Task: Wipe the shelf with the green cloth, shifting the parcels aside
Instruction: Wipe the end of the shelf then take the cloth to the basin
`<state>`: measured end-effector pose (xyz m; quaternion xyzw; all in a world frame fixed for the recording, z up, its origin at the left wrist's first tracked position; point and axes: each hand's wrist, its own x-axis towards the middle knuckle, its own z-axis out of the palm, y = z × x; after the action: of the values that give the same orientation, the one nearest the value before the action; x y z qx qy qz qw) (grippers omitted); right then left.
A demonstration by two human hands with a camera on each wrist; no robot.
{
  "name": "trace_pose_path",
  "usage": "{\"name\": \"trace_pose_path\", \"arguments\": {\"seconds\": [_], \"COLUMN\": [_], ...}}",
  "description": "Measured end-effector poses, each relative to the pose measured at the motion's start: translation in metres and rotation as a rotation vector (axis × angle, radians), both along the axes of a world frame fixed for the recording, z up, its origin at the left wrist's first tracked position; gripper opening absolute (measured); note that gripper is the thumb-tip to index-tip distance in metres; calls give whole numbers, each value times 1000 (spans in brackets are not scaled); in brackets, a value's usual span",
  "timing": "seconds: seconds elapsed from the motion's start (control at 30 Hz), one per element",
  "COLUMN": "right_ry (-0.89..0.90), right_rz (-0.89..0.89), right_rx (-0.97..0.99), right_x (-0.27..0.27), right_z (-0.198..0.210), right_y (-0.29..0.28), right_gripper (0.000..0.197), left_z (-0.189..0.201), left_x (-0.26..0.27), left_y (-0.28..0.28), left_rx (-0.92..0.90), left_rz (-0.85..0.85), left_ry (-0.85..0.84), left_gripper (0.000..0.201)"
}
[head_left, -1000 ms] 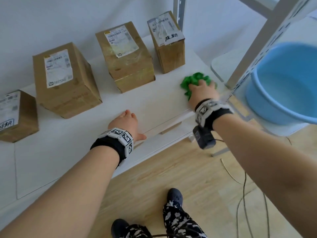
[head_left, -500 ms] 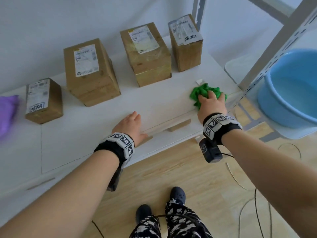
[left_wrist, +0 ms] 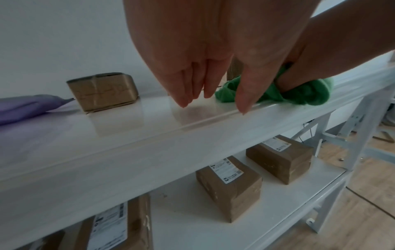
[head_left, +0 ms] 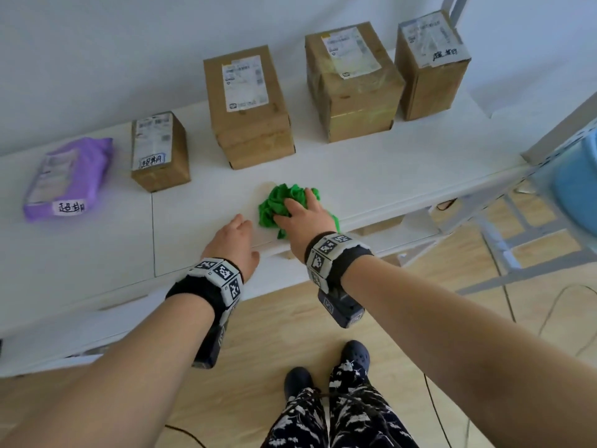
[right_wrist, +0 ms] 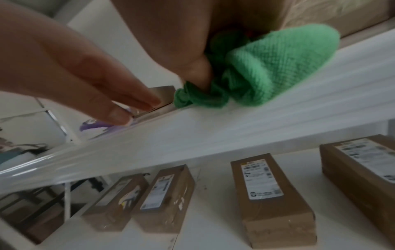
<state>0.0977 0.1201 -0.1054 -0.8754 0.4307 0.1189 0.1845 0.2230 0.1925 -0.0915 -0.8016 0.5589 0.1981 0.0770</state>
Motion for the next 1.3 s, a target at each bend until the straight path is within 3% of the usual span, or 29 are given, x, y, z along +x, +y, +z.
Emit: {"name": "trace_pose_path", "arguments": {"seconds": [0.13, 0.23, 0.4, 0.53, 0.87, 1.0, 1.17, 1.3], "right_ry": [45, 135, 279, 402, -151, -161, -160, -271], "right_rz": [159, 181, -83, -209, -499, -507, -487, -508], "right_rx": [-16, -32, 21, 99, 121, 62, -33, -97], "right_x": [-20, -50, -83, -77, -71, -73, -77, -84], "right_z": [-1, 2, 20, 48, 88, 97, 121, 138], "right_y": [23, 24, -1, -10, 28, 36, 38, 43], "right_gripper": [56, 59, 55, 44, 40, 45, 38, 38], "left_z": [-1, 2, 10, 23, 48, 50, 65, 84], "left_x": [11, 8, -7, -16, -24, -23, -30, -49], "left_y": [6, 5, 2, 0, -1, 8, 9, 2], "left_rx": [27, 70, 48, 24, -67, -57, -107, -178], "left_rz": [-8, -78, -186, -254, -325, -306, -253, -289], "left_ry": [-7, -18, -1, -12, -31, -27, 71, 153], "left_gripper": [47, 42, 28, 29, 35, 42, 50, 58]}}
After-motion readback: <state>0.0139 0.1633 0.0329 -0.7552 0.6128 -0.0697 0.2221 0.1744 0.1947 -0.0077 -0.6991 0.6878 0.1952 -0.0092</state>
